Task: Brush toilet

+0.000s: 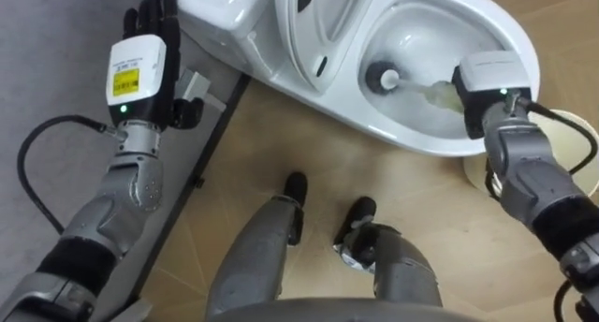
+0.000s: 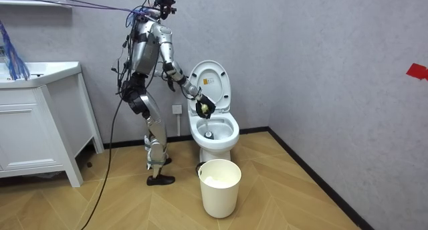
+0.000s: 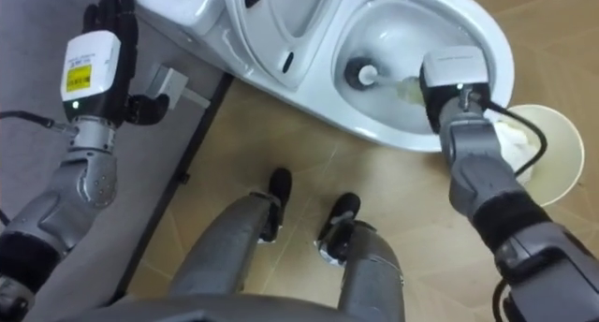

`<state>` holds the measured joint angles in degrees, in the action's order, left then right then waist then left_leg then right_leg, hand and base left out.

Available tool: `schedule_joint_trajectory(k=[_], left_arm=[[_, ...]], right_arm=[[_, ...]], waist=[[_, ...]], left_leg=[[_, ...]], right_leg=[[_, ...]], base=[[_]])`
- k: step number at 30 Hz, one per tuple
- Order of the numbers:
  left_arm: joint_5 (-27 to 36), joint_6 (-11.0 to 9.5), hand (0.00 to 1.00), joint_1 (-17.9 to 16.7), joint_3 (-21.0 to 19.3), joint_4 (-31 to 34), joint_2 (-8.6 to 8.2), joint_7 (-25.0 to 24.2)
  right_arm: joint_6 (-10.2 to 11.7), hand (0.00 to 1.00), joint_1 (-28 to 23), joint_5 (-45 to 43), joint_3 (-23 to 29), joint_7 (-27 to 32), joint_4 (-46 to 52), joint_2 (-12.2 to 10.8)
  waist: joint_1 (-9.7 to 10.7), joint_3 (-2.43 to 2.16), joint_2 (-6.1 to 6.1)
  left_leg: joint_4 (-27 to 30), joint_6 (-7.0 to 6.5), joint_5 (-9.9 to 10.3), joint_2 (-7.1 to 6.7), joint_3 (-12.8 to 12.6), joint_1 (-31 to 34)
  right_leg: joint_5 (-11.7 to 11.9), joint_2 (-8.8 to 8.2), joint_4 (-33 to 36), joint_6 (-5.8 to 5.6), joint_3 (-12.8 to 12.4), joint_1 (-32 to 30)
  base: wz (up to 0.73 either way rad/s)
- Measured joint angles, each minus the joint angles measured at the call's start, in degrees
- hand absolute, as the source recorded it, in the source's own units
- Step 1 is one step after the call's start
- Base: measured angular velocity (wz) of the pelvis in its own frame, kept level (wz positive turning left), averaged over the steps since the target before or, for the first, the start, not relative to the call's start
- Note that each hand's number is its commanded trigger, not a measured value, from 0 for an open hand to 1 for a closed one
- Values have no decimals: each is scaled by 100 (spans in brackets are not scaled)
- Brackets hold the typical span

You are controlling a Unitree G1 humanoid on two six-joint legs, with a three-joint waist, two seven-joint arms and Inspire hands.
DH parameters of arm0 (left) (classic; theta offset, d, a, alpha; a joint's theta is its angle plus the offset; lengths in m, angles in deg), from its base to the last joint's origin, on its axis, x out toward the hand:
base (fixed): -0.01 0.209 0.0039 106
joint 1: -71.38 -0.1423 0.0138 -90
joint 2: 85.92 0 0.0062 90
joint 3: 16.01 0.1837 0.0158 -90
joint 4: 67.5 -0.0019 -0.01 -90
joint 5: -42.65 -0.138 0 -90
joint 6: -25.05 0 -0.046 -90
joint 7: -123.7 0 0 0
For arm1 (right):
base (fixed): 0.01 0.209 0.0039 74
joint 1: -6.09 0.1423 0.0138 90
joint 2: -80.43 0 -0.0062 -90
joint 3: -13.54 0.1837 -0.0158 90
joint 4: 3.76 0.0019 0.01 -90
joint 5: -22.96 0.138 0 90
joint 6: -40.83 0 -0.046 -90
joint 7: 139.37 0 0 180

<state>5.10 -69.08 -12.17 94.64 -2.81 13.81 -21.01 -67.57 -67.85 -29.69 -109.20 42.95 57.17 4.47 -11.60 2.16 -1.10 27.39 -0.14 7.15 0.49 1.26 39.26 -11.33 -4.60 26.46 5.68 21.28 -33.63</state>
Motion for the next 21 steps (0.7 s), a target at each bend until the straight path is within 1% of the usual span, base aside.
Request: schedule_joint_trajectory(k=[2, 3, 4, 5, 6, 7, 8, 9, 10, 11, 12, 13, 15, 17, 18, 19, 21], left_arm=[[146, -1, 0, 15, 31, -6, 41, 13], [215, -9, 0, 31, 67, -14, 39, 15], [217, -30, 0, 46, 70, -35, 49, 16], [212, -37, 0, 49, 68, -38, 63, 16], [191, -40, 0, 60, 57, -39, 88, 17], [202, -41, 0, 84, 20, -39, 115, 22], [192, -44, 0, 90, -11, -38, 128, 32], [184, -54, 0, 124, -34, -10, 136, 78], [182, -50, 0, 163, -34, 12, 134, 133], [178, -43, 0, 176, -34, 21, 139, 163], [171, -21, 0, 198, -35, 44, 146, 221], [153, 14, 0, 199, -35, 43, 146, 302], [138, 59, 0, 200, -32, 44, 138, 326], [63, 111, 0, 202, -32, 44, 134, 324], [1, 133, 0, 199, -42, 43, 134, 323], [-34, 136, 0, 194, -59, 44, 132, 322], [-68, 154, 0, 206, -66, 53, 126, 307]], right_arm=[[62, 100, 164, 305, 17, 25, -197, 26], [182, 100, 358, 730, 10, 87, -532, 42], [338, 100, 577, 1265, 33, 175, -941, 33], [434, 100, 677, 1534, 40, 199, -1151, 29], [601, 100, 881, 2154, 73, 235, -1533, 16], [733, 100, 1134, 2729, 109, 262, -1871, -16], [782, 100, 1259, 3023, 184, 273, -2026, -53], [867, 100, 1501, 3579, 380, 343, -2307, -101], [895, 100, 1740, 4032, 516, 418, -2598, -99], [892, 100, 1842, 4217, 547, 452, -2708, -84], [893, 100, 1993, 4422, 601, 505, -2831, -33], [894, 100, 2092, 4535, 621, 509, -2905, -27], [910, 100, 2100, 4635, 723, 509, -2958, -27], [915, 100, 2100, 4757, 825, 509, -3025, -28], [915, 100, 2100, 4770, 902, 509, -3031, -31], [917, 100, 2100, 4744, 942, 509, -3031, -32], [932, 100, 2100, 4692, 942, 509, -3029, -32]], waist=[[25, -2, 6], [22, -2, 15], [20, 8, 71], [17, 11, 98], [24, 13, 161], [32, 62, 281], [49, 92, 337], [79, 151, 437], [92, 179, 495], [109, 180, 517], [142, 192, 564], [191, 215, 603], [249, 212, 612], [277, 212, 611], [278, 212, 611], [283, 212, 611], [301, 209, 605]], left_leg=[[-17, -1, -1, -1, -18, -9], [-8, -3, -2, 2, -37, -36], [-17, -8, -6, -3, -74, -72], [-18, -12, -9, -4, -99, -81], [-20, -24, -19, -11, -124, -81], [-40, -38, -39, -28, -206, -91], [-51, -41, -55, -42, -229, -92], [-54, -42, -81, -44, -251, -80], [-50, -46, -105, -37, -258, -47], [-45, -49, -121, -36, -254, -20], [-35, -57, -138, -37, -256, 30], [-16, -63, -146, -42, -259, 34], [10, -71, -150, -56, -256, 41], [3, -98, -165, -93, -258, 43], [0, -113, -173, -110, -272, 63], [-1, -129, -181, -128, -294, 82], [-4, -155, -195, -135, -345, 109]], right_leg=[[2, -12, 24, -1, -1, -9], [2, -17, 41, -1, -11, 10], [-1, -32, 82, -4, -58, 5], [-8, -45, 131, -6, -77, -8], [-17, -64, 159, -5, -113, -45], [-59, -125, 286, 5, -162, -115], [-81, -149, 355, 2, -204, -163], [-88, -166, 428, 2, -254, -226], [-87, -181, 462, 5, -261, -274], [-85, -182, 462, 5, -261, -294], [-73, -182, 471, 1, -272, -347], [-66, -182, 488, -7, -302, -360], [-65, -188, 499, -31, -314, -357], [-61, -235, 542, -50, -326, -383], [-49, -250, 572, -68, -374, -433], [-45, -298, 631, -71, -379, -483], [-32, -340, 666, -71, -369, -535]], base=[[0], [-5], [-8], [-10], [-12], [-10], [-7], [0], [0], [0], [0], [0], [2], [-2], [-7], [-8], [-3]])
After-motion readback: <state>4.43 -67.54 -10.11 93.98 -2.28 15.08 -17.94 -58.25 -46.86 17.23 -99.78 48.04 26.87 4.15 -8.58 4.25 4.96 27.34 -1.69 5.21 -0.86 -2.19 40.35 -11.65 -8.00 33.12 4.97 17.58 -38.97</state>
